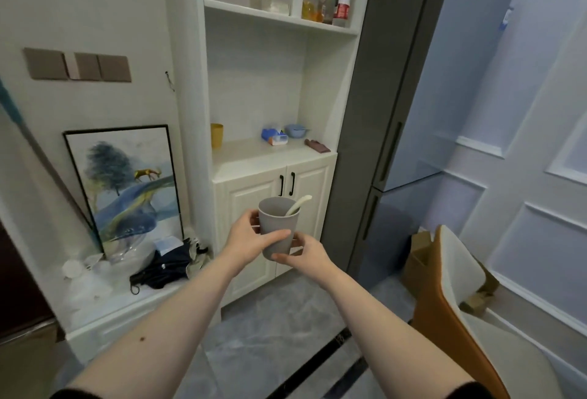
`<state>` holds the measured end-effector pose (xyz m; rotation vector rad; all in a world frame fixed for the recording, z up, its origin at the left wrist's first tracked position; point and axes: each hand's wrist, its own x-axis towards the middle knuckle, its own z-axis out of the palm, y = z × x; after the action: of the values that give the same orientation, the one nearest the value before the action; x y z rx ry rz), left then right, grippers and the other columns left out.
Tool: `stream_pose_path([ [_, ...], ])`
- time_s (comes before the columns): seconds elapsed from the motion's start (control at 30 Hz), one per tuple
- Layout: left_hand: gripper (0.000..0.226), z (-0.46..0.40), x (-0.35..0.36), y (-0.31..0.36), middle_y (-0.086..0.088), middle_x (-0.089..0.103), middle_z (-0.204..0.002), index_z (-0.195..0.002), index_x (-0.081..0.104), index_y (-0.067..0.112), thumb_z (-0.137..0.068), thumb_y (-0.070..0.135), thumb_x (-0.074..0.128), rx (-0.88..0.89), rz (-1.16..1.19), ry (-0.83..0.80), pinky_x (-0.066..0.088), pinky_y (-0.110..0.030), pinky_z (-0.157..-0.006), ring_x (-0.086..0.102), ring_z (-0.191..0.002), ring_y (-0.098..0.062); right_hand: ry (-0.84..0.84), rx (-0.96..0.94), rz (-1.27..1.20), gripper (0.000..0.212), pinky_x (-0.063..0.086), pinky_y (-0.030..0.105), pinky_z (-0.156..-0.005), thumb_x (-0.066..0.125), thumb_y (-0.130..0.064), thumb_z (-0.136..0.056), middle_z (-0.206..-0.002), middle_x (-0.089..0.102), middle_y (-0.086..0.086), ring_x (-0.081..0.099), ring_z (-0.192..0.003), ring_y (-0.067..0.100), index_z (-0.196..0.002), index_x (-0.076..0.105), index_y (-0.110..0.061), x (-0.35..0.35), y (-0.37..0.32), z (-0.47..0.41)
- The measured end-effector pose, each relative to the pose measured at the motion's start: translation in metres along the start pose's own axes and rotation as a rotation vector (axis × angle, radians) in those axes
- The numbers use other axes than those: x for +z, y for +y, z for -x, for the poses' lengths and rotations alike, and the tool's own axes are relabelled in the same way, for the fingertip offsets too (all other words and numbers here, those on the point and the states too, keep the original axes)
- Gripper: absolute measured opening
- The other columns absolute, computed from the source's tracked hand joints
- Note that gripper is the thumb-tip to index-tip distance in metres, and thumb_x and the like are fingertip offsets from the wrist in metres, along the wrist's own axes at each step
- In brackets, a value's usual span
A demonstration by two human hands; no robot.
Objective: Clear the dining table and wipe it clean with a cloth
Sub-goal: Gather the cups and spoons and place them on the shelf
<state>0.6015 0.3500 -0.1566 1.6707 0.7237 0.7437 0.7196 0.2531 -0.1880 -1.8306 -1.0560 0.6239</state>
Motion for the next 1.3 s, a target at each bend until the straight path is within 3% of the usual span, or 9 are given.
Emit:
stream_pose_path([
  [0.17,0.067,-0.127,0.005,-0.014,-0.004,0.062,-0.111,-0.118,0.051,0.008,-0.062,0.021,0.087,0.022,0.011,-0.002,0.049,-0.020,-0.072,0.061,-0.096,-0.016,0.018,0.000,0.022,0.054,0.040,0.002,-0.057,0.078,-0.025,-0.076,-0.111,0.061,0.005,0.057,-0.093,0.011,-0.122,0.054,-0.009,-0.018,0.007,-0.122],
  [0.33,0.065,-0.237,0.009,-0.016,-0.002,0.062,-0.109,-0.115,0.053,0.009,-0.062,0.024,0.087,0.036,-0.017,-0.020,0.048,-0.016,-0.065,0.061,-0.091,-0.012,0.039,0.005,0.016,0.055,0.043,0.011,-0.066,0.076,-0.030,-0.078,-0.112,0.060,0.001,0.057,-0.098,0.013,-0.124,0.052,-0.012,-0.034,0.011,-0.221],
  [0.47,0.065,-0.321,0.019,-0.022,0.000,0.063,-0.107,-0.113,0.053,0.011,-0.060,0.027,0.087,0.042,-0.050,-0.028,0.049,-0.018,-0.069,0.061,-0.094,-0.014,0.051,0.008,0.022,0.056,0.048,0.016,-0.072,0.078,-0.030,-0.075,-0.113,0.062,0.003,0.060,-0.098,0.016,-0.121,0.053,-0.012,-0.054,0.018,-0.306],
  [0.57,0.063,-0.369,0.022,-0.027,-0.001,0.064,-0.106,-0.109,0.053,0.012,-0.059,0.025,0.088,0.037,-0.052,-0.008,0.049,-0.019,-0.071,0.061,-0.093,-0.013,0.061,-0.013,0.014,0.052,0.050,0.016,-0.067,0.080,-0.026,-0.073,-0.104,0.065,0.002,0.061,-0.089,0.014,-0.116,0.056,-0.011,-0.062,0.022,-0.354],
  [0.63,0.062,-0.420,0.022,-0.038,0.000,0.064,-0.105,-0.108,0.054,0.013,-0.058,0.027,0.089,0.035,-0.053,0.031,0.050,-0.021,-0.073,0.062,-0.094,-0.013,0.058,-0.038,0.029,0.048,0.050,0.016,-0.060,0.081,-0.022,-0.072,-0.098,0.065,0.003,0.062,-0.084,0.015,-0.112,0.058,-0.008,-0.065,0.030,-0.409],
  [0.83,0.068,-0.534,0.018,-0.060,0.003,0.064,-0.104,-0.112,0.054,0.017,-0.056,0.032,0.089,0.010,-0.014,0.192,0.054,-0.028,-0.079,0.062,-0.096,-0.013,0.018,-0.115,0.085,0.041,0.050,0.026,-0.074,0.085,-0.031,-0.065,-0.095,0.068,0.002,0.061,-0.085,0.017,-0.095,0.060,-0.019,-0.067,0.040,-0.552],
  [1.07,0.070,-0.623,-0.005,-0.087,0.001,0.061,-0.110,-0.119,0.049,0.016,-0.062,0.029,0.087,-0.035,0.017,0.395,0.052,-0.030,-0.083,0.059,-0.100,-0.014,-0.089,-0.202,0.035,0.033,0.037,0.008,-0.052,0.085,-0.017,-0.066,-0.071,0.052,-0.010,0.041,-0.060,0.003,-0.079,0.055,-0.022,-0.038,0.029,-0.671],
  [1.2,0.064,-0.658,-0.023,-0.108,-0.001,0.060,-0.109,-0.115,0.048,0.016,-0.064,0.029,0.085,-0.086,0.016,0.466,0.051,-0.029,-0.079,0.059,-0.099,-0.018,-0.113,-0.196,0.022,0.041,0.041,0.010,-0.052,0.082,-0.013,-0.069,-0.078,0.058,-0.008,0.051,-0.060,0.004,-0.103,0.058,-0.012,-0.008,0.033,-0.711],
  [1.3,0.064,-0.683,-0.037,-0.126,-0.001,0.059,-0.110,-0.113,0.047,0.020,-0.063,0.033,0.085,-0.134,-0.022,0.467,0.051,-0.030,-0.079,0.058,-0.100,-0.020,-0.107,-0.183,0.118,0.034,0.052,0.025,-0.059,0.077,-0.014,-0.075,-0.086,0.063,0.003,0.061,-0.072,0.019,-0.100,0.054,-0.013,0.011,0.035,-0.741],
])
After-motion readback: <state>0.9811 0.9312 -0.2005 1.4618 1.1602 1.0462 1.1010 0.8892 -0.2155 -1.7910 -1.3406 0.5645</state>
